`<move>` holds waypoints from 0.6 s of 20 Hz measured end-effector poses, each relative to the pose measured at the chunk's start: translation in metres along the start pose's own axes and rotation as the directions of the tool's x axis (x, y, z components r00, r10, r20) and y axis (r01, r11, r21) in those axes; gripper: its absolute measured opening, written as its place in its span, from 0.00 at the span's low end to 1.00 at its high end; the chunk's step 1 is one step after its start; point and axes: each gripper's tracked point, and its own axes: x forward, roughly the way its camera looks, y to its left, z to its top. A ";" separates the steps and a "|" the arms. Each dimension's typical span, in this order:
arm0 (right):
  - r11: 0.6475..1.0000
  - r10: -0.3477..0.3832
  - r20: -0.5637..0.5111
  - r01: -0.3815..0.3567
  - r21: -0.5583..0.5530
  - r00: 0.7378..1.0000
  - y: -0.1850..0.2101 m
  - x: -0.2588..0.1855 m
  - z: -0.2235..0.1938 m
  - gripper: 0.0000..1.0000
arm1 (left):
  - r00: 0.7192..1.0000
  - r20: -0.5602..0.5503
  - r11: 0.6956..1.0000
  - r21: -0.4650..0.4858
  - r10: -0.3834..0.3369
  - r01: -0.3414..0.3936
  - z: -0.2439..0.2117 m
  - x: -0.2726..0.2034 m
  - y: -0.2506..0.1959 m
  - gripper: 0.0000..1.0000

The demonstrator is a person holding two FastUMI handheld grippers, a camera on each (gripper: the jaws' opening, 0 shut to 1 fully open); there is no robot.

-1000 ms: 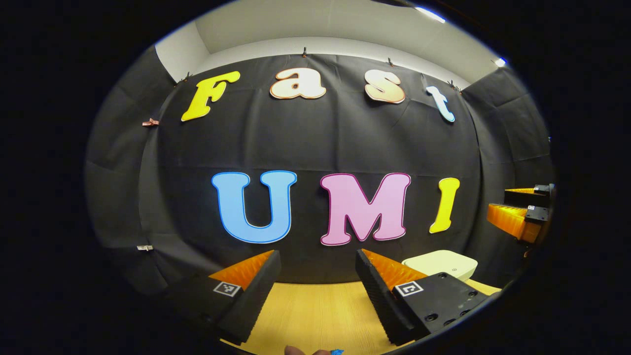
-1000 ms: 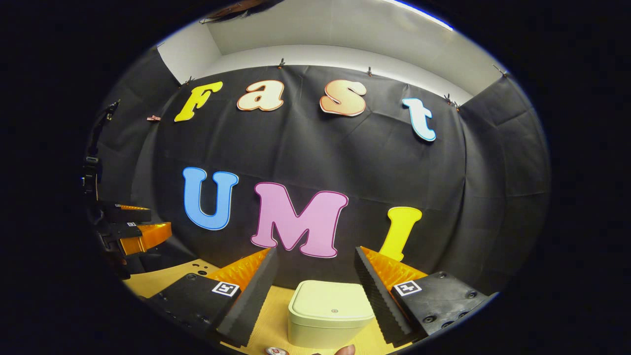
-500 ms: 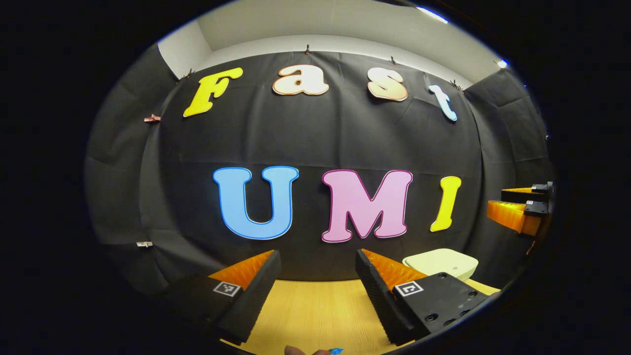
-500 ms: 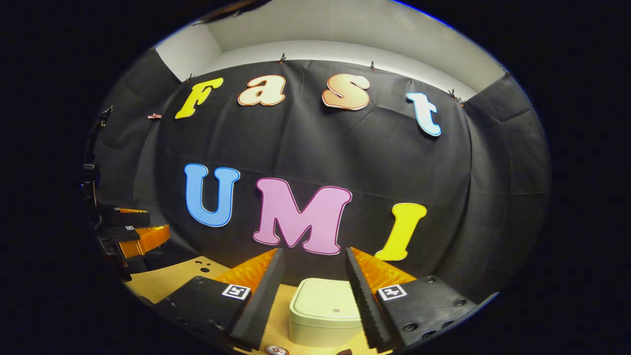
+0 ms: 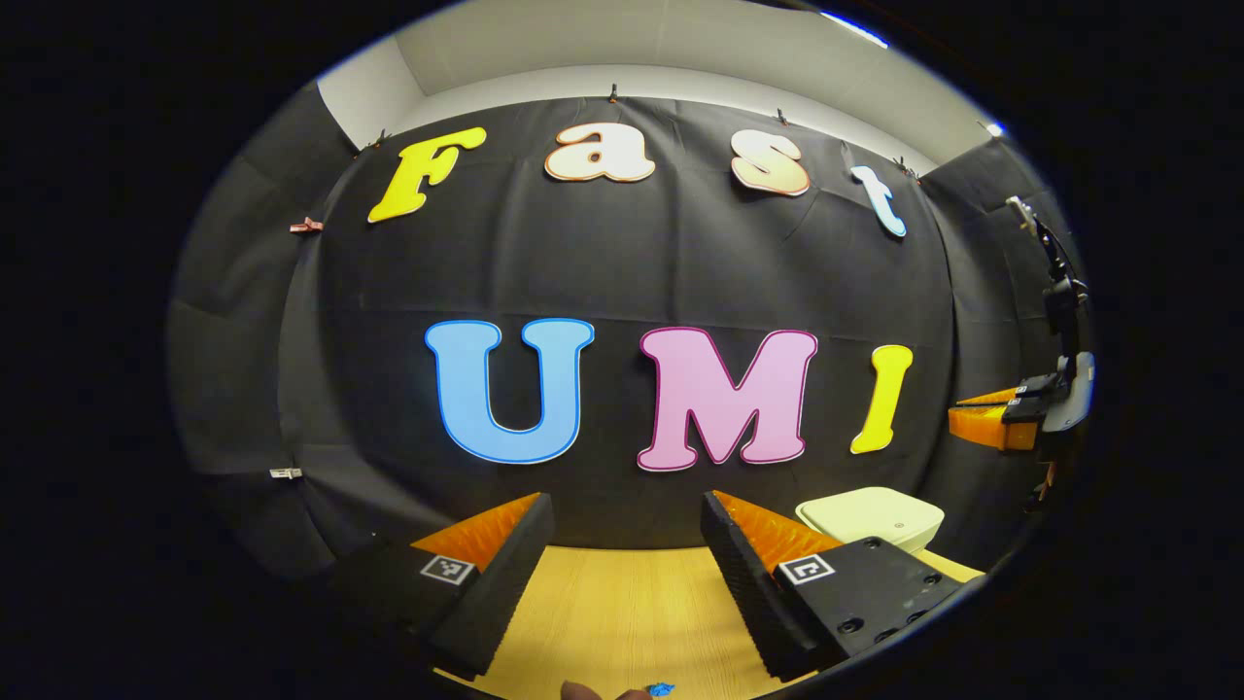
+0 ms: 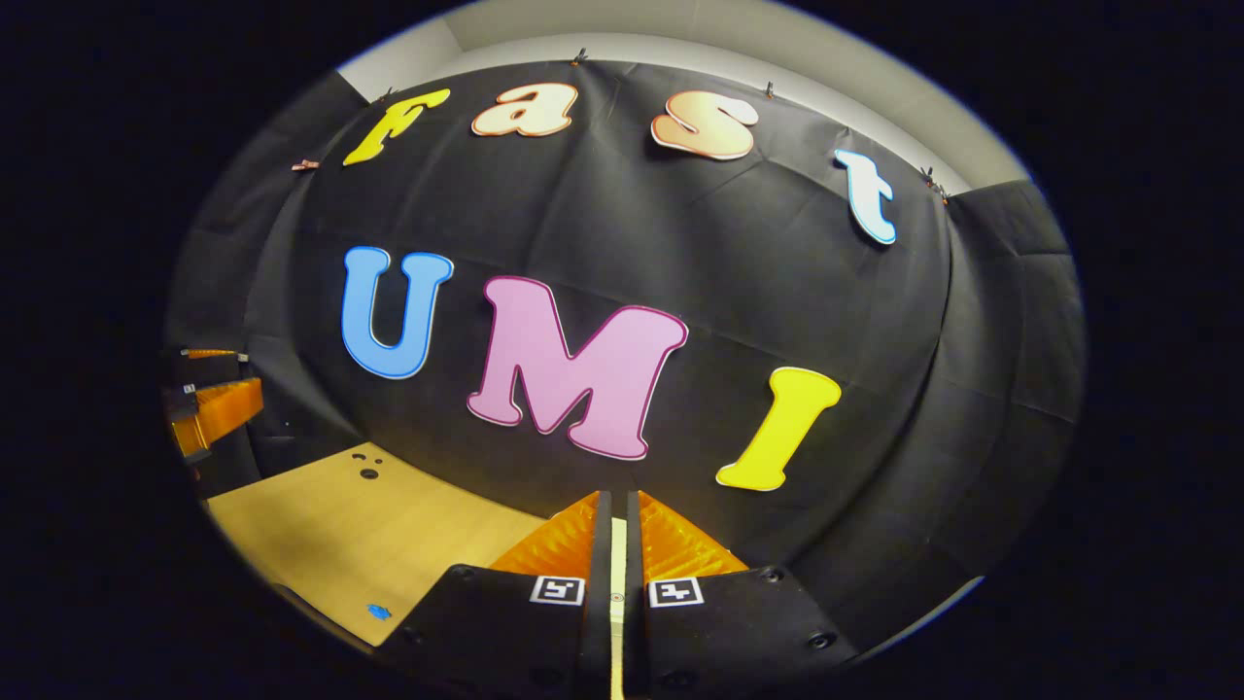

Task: Press the lid of the desktop garbage bin to open it, pick up the crumpled paper on the desktop and throw it into the bin, then pick up the pop can on the desktop and drop it into the bin, and finally close the garbage bin lid.

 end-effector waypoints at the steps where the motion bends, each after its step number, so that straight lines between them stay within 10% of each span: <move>1: 0.999 0.030 -0.058 -0.029 0.020 0.998 0.002 0.007 -0.012 0.09 | 1.000 -0.002 1.000 -0.001 0.002 -0.002 -0.001 0.000 0.000 0.98; 9: 0.936 0.257 -0.348 -0.142 0.323 0.902 0.024 0.045 -0.084 0.06 | 1.000 -0.013 1.000 0.004 0.007 -0.007 -0.003 -0.002 0.000 0.98; 12: 0.971 0.159 -0.385 -0.074 0.226 0.909 -0.005 0.060 -0.105 0.06 | 1.000 -0.024 1.000 -0.001 0.009 -0.009 -0.005 -0.004 0.000 0.98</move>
